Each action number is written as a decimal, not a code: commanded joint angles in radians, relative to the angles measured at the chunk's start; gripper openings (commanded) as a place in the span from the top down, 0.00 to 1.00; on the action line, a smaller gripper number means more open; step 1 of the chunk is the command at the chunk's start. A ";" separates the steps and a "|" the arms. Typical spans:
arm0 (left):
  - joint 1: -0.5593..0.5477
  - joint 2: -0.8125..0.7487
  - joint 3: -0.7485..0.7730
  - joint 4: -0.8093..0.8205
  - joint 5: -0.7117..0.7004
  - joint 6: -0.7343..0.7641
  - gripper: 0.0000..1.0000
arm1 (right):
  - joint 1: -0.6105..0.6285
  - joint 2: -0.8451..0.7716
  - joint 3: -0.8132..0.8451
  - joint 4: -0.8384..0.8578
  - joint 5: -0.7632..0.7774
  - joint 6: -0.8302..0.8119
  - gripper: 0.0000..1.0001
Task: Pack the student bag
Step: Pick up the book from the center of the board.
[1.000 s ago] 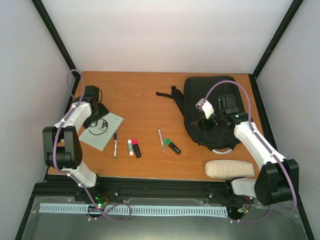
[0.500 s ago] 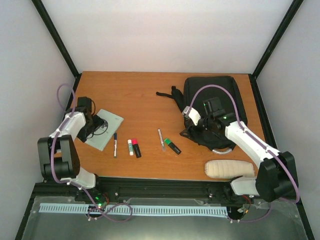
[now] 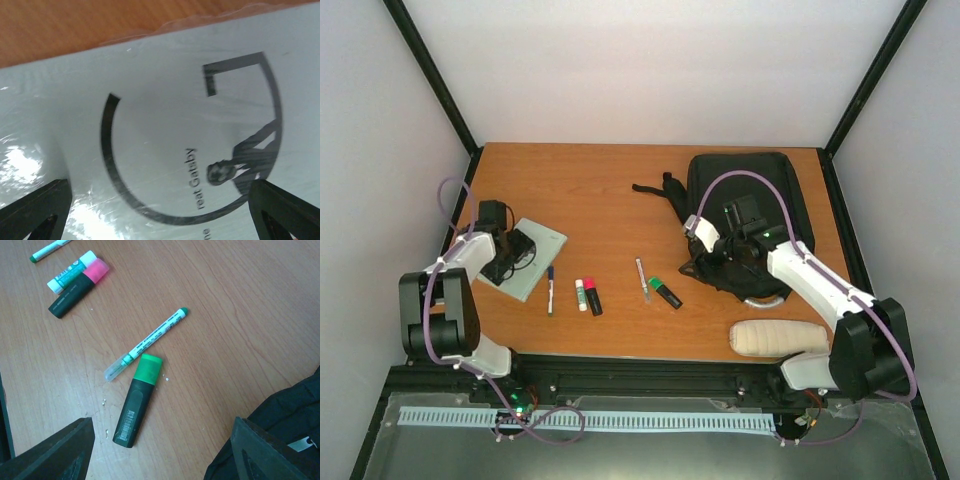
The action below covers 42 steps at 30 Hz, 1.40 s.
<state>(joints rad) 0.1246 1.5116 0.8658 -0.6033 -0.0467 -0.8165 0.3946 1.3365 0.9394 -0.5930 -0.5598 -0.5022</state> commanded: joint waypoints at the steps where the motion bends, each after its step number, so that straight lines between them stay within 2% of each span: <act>1: -0.033 0.109 -0.034 0.160 0.145 -0.019 0.00 | 0.010 0.031 0.005 0.004 0.013 -0.005 0.24; 5: -0.051 0.180 0.013 0.188 0.191 -0.011 0.00 | 0.010 0.051 0.010 -0.003 0.021 -0.005 0.25; 16: -0.205 0.287 0.114 0.211 0.275 -0.007 0.01 | 0.013 0.068 0.008 -0.007 0.057 -0.009 0.27; 20: -0.243 0.288 0.154 0.170 0.327 0.034 0.02 | 0.013 0.068 0.006 -0.010 0.061 -0.015 0.27; 22: -0.255 0.241 0.191 0.129 0.336 0.069 0.02 | 0.013 0.070 0.008 -0.010 0.062 -0.018 0.27; 26: -0.258 0.143 0.269 0.007 0.241 0.161 0.01 | 0.013 0.078 0.026 -0.012 0.056 -0.012 0.27; 29: -0.257 0.148 0.352 -0.050 0.115 0.218 0.00 | 0.013 0.094 0.059 -0.013 0.052 0.007 0.29; 33: -0.243 0.267 0.532 -0.145 -0.008 0.244 0.00 | 0.015 0.150 0.132 -0.006 0.056 0.074 0.33; 39: -0.196 0.488 0.802 -0.257 -0.029 0.305 0.00 | 0.023 0.237 0.216 0.026 0.022 0.158 0.32; 42: -0.158 0.538 0.843 -0.212 0.033 0.375 0.00 | 0.024 0.285 0.260 0.031 -0.003 0.165 0.29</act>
<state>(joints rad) -0.0814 1.9839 1.6405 -0.7635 -0.0269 -0.5480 0.4046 1.5692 1.1400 -0.5835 -0.5186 -0.3832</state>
